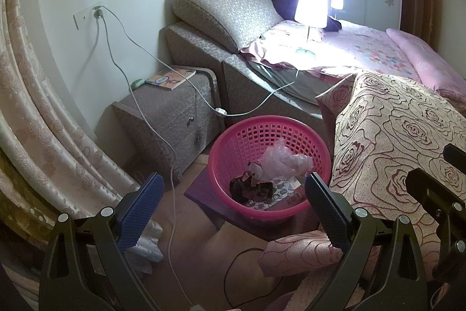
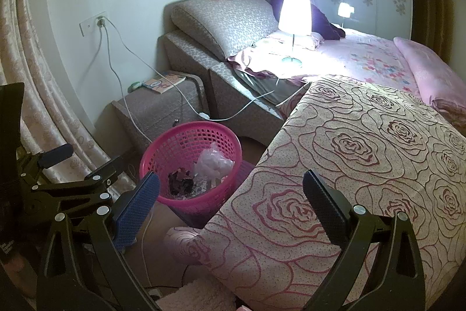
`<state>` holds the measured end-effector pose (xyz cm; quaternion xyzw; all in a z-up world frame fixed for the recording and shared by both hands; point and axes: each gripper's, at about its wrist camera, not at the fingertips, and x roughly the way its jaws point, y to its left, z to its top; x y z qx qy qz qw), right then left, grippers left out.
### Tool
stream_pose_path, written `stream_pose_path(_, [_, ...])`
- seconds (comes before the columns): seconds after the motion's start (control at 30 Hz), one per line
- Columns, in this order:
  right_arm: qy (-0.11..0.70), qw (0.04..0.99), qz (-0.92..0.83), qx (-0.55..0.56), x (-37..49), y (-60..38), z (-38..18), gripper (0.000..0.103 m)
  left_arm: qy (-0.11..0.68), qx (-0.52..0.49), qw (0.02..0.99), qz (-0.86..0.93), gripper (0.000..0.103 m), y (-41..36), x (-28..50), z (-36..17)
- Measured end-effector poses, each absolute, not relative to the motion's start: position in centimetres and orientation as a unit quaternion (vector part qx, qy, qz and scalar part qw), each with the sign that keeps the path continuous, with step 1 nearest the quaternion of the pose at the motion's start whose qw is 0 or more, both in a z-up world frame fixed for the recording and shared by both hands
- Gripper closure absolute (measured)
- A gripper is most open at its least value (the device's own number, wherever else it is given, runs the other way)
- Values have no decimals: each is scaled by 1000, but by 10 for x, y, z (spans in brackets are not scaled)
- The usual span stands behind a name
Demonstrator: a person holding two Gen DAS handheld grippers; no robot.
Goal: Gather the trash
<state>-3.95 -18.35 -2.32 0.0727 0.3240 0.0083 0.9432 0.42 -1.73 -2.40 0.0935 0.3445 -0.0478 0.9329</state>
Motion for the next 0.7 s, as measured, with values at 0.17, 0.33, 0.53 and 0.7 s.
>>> stream_pose_path(0.17, [324,943,8,73,-39,-184,-23,8,345,93,933,-48,9,-17,4,-24])
stream_pose_path(0.33, [324,943,9,72,-39,-183,-23,8,345,94,933,-48,9,-18,3,-24])
stream_pose_path(0.53, [325,943,8,73,-39,-183,-23,8,346,94,932,-48,9,-17,5,-25])
stream_pose_path(0.7, [325,943,8,73,-39,-183,-23,8,346,94,932,-48,9,-18,3,-26])
